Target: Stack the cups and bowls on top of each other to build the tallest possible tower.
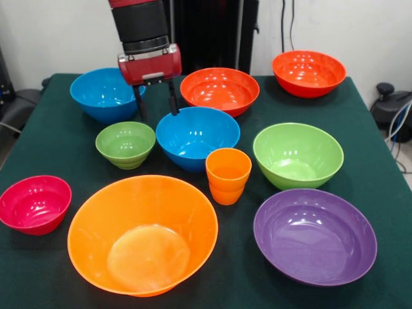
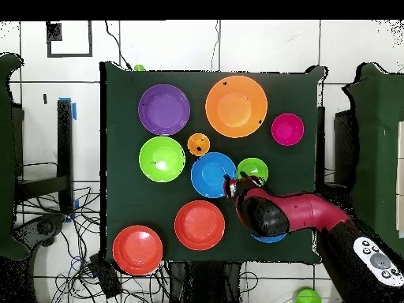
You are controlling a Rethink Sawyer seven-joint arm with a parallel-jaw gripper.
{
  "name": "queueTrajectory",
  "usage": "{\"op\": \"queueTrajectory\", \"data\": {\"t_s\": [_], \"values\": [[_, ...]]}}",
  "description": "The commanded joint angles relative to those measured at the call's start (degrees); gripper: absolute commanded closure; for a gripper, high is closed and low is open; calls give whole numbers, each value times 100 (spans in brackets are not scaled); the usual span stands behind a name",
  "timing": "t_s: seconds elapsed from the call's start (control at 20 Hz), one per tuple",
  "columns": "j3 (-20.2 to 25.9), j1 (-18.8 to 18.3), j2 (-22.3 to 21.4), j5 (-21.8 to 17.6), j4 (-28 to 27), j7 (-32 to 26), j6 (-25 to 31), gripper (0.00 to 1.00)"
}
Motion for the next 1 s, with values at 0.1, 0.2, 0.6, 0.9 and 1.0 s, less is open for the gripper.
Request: {"op": "queueTrajectory", "data": {"t_s": [0.1,0.2,0.6,0.9,1.0], "values": [[215,364,318,-142,-321,-383,529,0],[39,439,262,-292,-322,-303,418,0],[-1026,1139,71,-1050,-532,262,-208,0],[-1191,1293,84,-1155,-590,317,-468,0],[-1346,1423,67,-1215,-654,367,-541,0]]}}
